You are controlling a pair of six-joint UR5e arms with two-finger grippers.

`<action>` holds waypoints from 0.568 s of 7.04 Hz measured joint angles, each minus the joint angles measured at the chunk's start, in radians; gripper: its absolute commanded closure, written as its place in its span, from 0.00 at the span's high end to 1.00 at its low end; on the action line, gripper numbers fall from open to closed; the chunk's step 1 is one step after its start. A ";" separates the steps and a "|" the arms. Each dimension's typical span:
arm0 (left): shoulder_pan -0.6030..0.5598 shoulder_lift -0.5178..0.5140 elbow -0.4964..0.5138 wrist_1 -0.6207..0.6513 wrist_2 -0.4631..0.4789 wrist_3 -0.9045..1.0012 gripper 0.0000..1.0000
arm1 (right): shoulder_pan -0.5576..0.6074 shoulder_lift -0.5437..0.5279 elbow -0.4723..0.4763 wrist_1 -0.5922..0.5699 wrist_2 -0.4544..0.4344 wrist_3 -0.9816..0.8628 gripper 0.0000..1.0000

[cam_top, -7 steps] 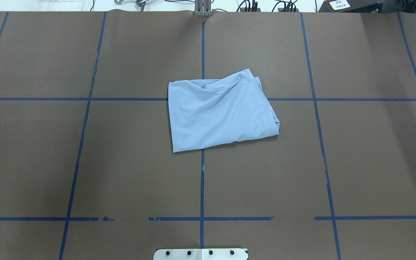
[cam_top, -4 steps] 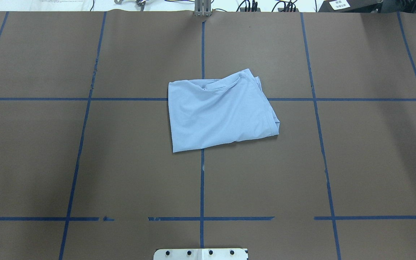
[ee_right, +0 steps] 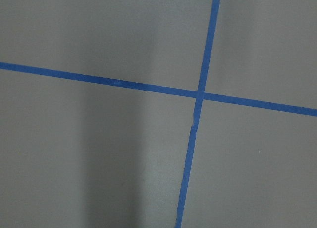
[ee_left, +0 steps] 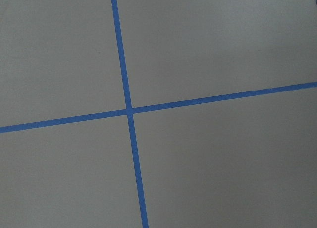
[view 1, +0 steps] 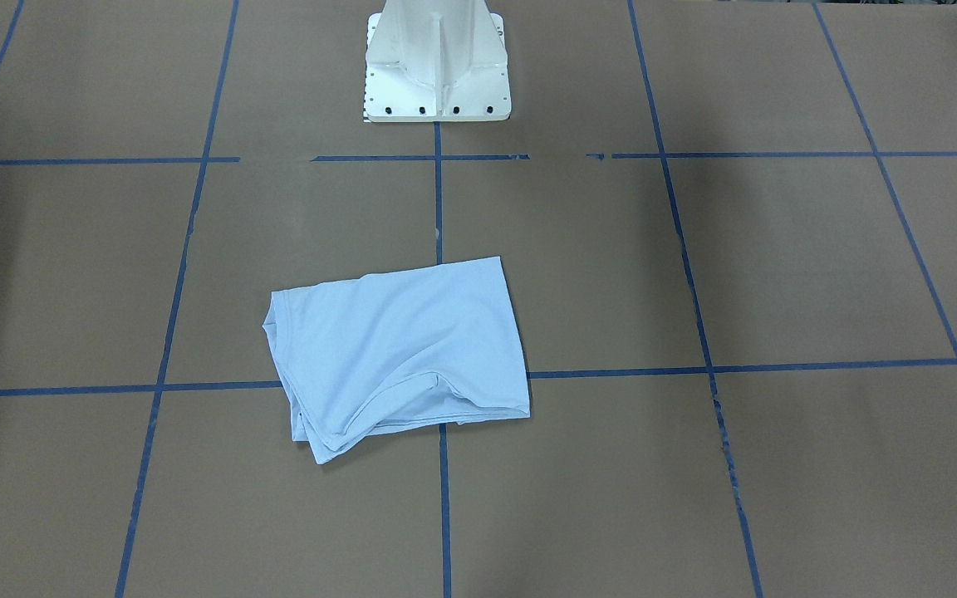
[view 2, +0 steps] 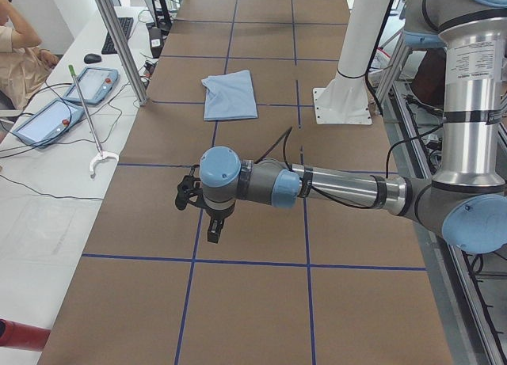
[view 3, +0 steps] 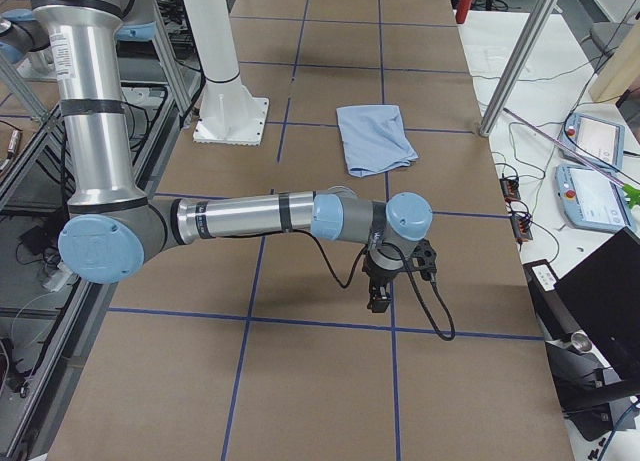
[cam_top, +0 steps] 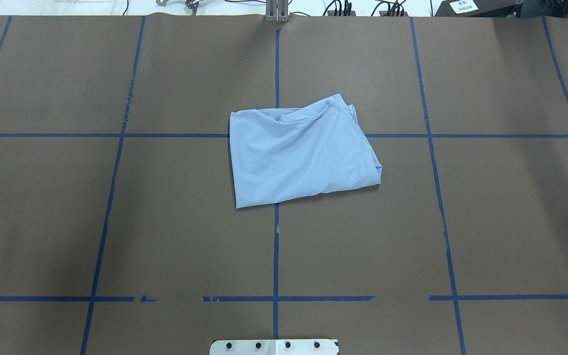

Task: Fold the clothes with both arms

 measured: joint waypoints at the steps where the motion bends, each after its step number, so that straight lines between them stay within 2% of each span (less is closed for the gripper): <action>1: 0.000 -0.004 0.019 -0.002 0.000 0.001 1.00 | 0.000 0.000 -0.002 0.022 0.004 -0.003 1.00; 4: 0.001 -0.024 0.029 -0.003 0.000 0.001 1.00 | -0.008 0.001 0.002 0.037 0.008 -0.008 1.00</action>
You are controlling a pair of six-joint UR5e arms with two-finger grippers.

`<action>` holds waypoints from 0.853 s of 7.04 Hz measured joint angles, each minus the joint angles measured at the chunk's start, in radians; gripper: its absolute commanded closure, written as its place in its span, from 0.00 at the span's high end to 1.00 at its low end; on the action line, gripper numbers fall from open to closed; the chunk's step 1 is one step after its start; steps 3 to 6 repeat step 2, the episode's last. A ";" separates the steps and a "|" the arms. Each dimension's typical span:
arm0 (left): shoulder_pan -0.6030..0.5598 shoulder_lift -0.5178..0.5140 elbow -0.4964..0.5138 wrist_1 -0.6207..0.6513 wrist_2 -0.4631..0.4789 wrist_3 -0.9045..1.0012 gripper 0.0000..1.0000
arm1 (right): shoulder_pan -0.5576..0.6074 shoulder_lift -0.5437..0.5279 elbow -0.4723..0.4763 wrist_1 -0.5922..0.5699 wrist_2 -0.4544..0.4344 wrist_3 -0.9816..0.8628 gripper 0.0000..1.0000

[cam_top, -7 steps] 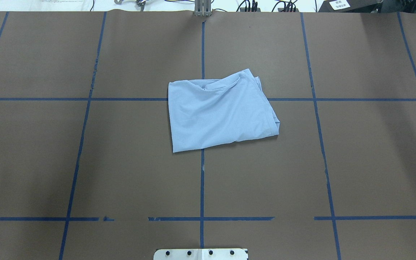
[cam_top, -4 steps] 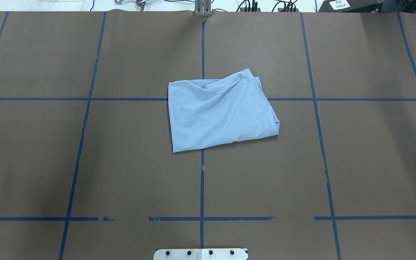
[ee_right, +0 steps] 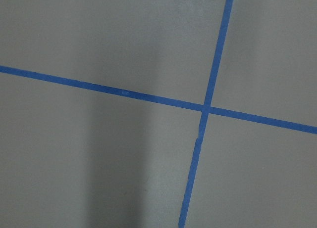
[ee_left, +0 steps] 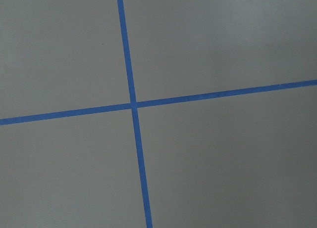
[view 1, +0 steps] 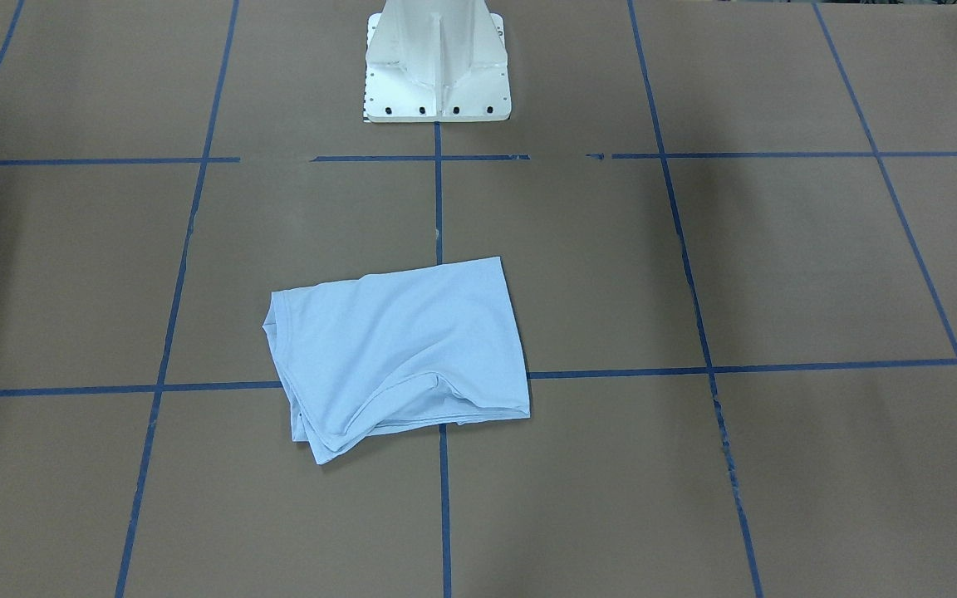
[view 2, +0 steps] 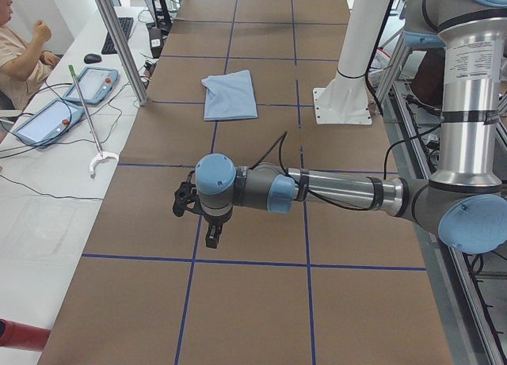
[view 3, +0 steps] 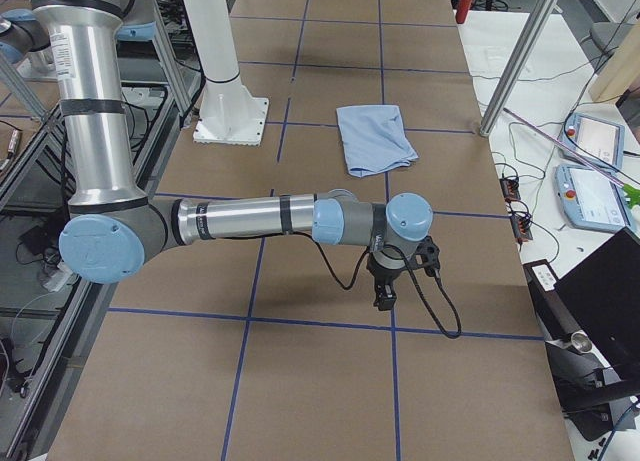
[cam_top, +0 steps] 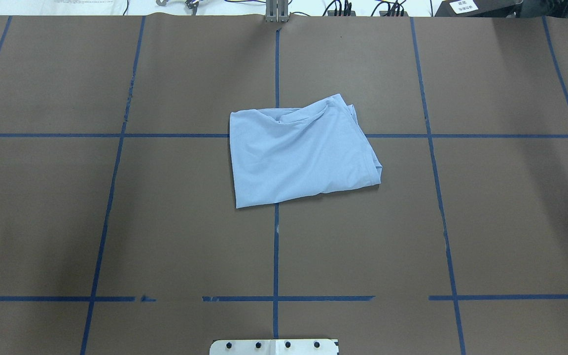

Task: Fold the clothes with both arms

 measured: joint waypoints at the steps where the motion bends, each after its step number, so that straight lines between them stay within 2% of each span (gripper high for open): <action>1: 0.000 -0.002 -0.002 0.000 -0.002 0.000 1.00 | -0.008 0.000 -0.001 0.000 0.000 0.002 1.00; 6: 0.000 -0.002 -0.005 0.000 -0.005 -0.001 1.00 | -0.015 0.000 -0.003 0.000 0.000 0.004 1.00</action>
